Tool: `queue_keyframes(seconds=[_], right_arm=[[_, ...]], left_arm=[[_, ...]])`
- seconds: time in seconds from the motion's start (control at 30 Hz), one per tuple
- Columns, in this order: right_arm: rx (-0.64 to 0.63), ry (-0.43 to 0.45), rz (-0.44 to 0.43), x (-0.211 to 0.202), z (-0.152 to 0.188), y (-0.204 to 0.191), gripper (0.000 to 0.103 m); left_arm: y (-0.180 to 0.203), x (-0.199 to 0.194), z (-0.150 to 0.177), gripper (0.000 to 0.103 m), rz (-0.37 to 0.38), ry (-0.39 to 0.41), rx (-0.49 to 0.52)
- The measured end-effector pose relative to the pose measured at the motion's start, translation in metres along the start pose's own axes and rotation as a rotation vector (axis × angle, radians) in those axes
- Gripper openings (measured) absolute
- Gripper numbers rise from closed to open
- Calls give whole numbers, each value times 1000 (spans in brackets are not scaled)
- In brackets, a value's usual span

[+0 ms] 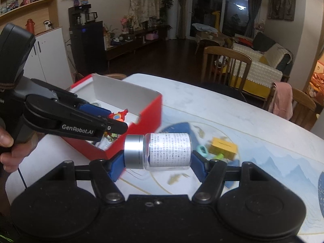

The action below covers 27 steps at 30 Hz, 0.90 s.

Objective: Organize rigid objects
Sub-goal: 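Carry the silver-capped jar and red fish toy into the red box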

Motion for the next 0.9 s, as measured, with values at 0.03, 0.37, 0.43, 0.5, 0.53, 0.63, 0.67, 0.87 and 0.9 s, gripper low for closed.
queue_keyframes(seconds=[0.03, 0.37, 0.43, 0.5, 0.53, 0.63, 0.67, 0.87, 0.9], right_arm=[[-3, 2, -1, 1, -3, -4, 67], [-19, 11, 5, 29, -34, -41, 67], [-20, 6, 6, 36, -38, -46, 67], [-24, 1, 6, 44, -43, -52, 67], [-24, -3, 3, 47, -45, -55, 67], [-16, -25, -1, 64, -50, -61, 67], [-14, -32, -2, 69, -51, -63, 67], [-21, -95, -14, 109, -56, -78, 67], [-23, -106, -14, 116, -56, -81, 67]], left_arm=[[-8, -3, -2, 38, -5, 3, 0], [-80, -19, -28, 38, -66, 37, 0], [-93, -17, -32, 38, -75, 34, -1], [-105, -13, -33, 38, -81, 26, -1], [-111, -9, -34, 39, -87, 19, -3], [-129, 3, -36, 38, -98, -8, -7], [-133, 8, -36, 38, -103, -18, -5], [-152, 40, -38, 39, -118, -72, 13], [-153, 46, -39, 38, -116, -80, 16]])
Point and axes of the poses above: each gripper's, at about its wrist camera, not at the fingertips, and x roughly the way its jaws point, y to its right, z to its underside, the point moved 2 cm from there along x, roughly the way its jaws point, and after that the axes turned 5 degrees about -x, right-handed, at the moved point
